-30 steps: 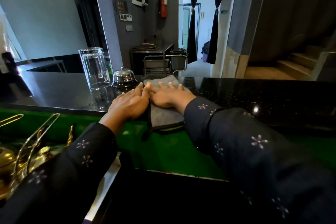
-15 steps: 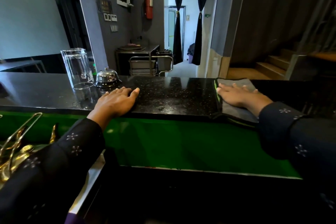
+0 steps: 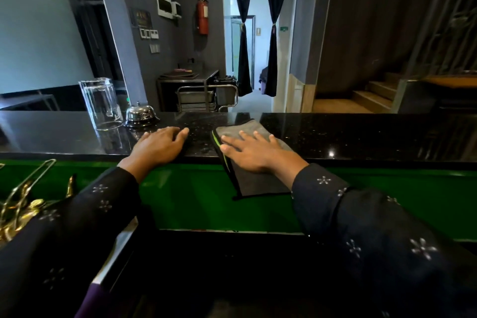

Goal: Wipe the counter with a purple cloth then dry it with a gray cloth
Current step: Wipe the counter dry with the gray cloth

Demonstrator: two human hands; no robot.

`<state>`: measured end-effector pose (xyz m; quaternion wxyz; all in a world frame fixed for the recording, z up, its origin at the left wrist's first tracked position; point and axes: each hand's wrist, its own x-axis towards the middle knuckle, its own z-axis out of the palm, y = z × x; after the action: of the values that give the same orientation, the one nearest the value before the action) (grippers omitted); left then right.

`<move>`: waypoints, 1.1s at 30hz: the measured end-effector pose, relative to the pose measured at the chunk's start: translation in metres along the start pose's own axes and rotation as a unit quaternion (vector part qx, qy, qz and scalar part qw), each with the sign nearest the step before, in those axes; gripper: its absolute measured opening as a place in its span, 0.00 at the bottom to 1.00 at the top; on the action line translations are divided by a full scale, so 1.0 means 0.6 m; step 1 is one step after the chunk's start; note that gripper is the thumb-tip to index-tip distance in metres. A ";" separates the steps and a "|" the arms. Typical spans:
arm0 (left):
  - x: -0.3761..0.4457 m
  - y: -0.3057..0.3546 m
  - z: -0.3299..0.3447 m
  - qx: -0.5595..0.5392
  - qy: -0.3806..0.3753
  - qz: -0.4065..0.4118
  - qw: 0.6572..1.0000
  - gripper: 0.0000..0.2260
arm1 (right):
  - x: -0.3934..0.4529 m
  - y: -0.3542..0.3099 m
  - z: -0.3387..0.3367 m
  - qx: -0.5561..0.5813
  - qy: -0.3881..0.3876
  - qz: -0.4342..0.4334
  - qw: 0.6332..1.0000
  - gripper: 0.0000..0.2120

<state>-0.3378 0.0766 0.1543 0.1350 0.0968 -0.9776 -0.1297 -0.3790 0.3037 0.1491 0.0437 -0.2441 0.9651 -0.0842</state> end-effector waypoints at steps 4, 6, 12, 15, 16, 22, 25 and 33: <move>-0.030 0.080 0.031 0.013 -0.025 0.090 0.996 0.26 | -0.015 0.026 -0.002 -0.006 0.015 0.001 1.000 0.29; -0.045 0.111 0.047 0.028 -0.037 0.103 0.994 0.25 | -0.027 0.050 -0.008 -0.006 0.021 0.012 1.000 0.28; -0.060 0.115 0.055 0.044 -0.022 0.088 0.995 0.22 | -0.091 0.219 -0.037 -0.015 0.027 0.090 0.995 0.29; -0.059 0.120 0.054 0.055 -0.024 0.086 0.994 0.22 | -0.131 0.326 -0.058 -0.023 0.025 0.162 0.986 0.29; -0.059 0.122 0.053 0.058 -0.033 0.083 0.994 0.22 | -0.145 0.359 -0.065 -0.023 0.023 0.189 0.982 0.29; -0.054 0.189 0.047 0.060 -0.069 0.040 0.995 0.25 | -0.171 0.443 -0.081 -0.018 0.029 0.245 0.969 0.31; -0.063 0.302 0.066 0.039 -0.060 0.109 0.991 0.25 | -0.175 0.435 -0.082 -0.009 0.032 0.232 0.972 0.32; -0.040 0.542 0.142 0.008 -0.093 0.190 0.977 0.27 | -0.253 0.474 -0.066 -0.018 0.041 0.115 0.992 0.25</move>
<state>-0.3897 0.4097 0.1605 0.0652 -0.1017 -0.9874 -0.1019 -0.3830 0.6283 0.1422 0.0087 -0.1283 0.9891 -0.0713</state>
